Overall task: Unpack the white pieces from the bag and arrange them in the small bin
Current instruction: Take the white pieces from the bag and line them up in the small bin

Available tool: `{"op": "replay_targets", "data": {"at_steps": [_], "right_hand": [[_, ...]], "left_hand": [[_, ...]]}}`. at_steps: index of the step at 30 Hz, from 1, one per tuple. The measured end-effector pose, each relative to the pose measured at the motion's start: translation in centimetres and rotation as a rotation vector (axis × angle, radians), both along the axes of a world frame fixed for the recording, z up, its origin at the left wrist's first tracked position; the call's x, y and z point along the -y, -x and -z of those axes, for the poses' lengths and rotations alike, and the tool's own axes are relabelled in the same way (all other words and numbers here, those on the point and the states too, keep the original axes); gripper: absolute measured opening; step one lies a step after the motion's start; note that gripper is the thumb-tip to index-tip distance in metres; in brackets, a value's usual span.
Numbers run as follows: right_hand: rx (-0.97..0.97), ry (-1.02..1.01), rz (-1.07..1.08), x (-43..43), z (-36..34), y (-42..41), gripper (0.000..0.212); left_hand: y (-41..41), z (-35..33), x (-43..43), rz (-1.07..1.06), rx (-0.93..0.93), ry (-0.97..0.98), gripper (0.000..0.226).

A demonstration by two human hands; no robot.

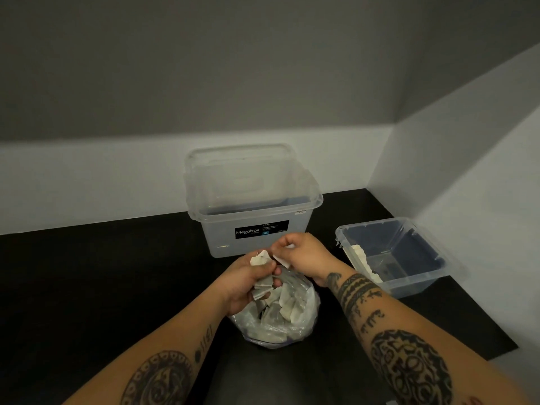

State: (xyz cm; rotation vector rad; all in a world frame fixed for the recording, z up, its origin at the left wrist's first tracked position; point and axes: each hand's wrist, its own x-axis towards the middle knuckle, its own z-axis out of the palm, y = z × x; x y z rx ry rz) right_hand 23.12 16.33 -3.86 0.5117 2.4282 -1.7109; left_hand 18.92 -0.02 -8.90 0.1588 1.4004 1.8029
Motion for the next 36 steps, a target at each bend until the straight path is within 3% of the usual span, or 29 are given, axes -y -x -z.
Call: {"op": "replay_targets", "data": {"at_steps": [3, 6, 13, 18, 21, 23, 25, 27, 29, 32, 36], "right_hand": [[0.063, 0.575, 0.147, -0.7, 0.2, -0.2, 0.02], [0.068, 0.742, 0.201, -1.1, 0.6, -0.6, 0.024], [0.004, 0.628, 0.256, -0.4, 2.0, -0.8, 0.024], [-0.059, 0.751, 0.348, -0.9, 2.2, -0.8, 0.029], [-0.075, 0.69, 0.344, -0.8, 2.3, -0.7, 0.021], [-0.094, 0.562, 0.327, -0.7, 2.2, -0.5, 0.013], [-0.109, 0.309, 0.284, -0.8, 1.8, -0.2, 0.006], [-0.1, 0.016, 0.18, -0.8, 1.4, -0.1, 0.009], [-0.08, -0.143, 0.079, -0.5, 1.2, 0.0, 0.014], [-0.111, -0.025, 0.102, -0.1, 1.1, 0.1, 0.006], [-0.168, 0.053, 0.154, 0.5, 1.6, 0.3, 0.014]], "left_hand": [[0.3, 0.3, 0.0, -0.097, 0.028, -0.019, 0.029], [0.6, 0.7, -0.3, -0.171, -0.004, 0.018, 0.024], [0.5, 1.1, -1.3, -0.17, -0.16, 0.114, 0.022], [0.9, 1.6, -1.3, -0.304, -0.115, 0.026, 0.01], [1.1, 2.0, -1.2, -0.307, -0.113, 0.023, 0.014], [1.1, 2.0, -1.2, -0.302, -0.123, 0.044, 0.014], [1.0, 1.8, -1.2, -0.293, -0.15, 0.071, 0.016], [1.1, 1.8, -1.1, -0.293, -0.166, 0.091, 0.018], [1.2, 2.0, -0.8, -0.29, -0.159, 0.085, 0.018], [1.4, 2.2, -0.7, -0.309, -0.129, 0.051, 0.019], [1.4, 1.8, -1.0, -0.342, -0.1, 0.02, 0.02]]}}
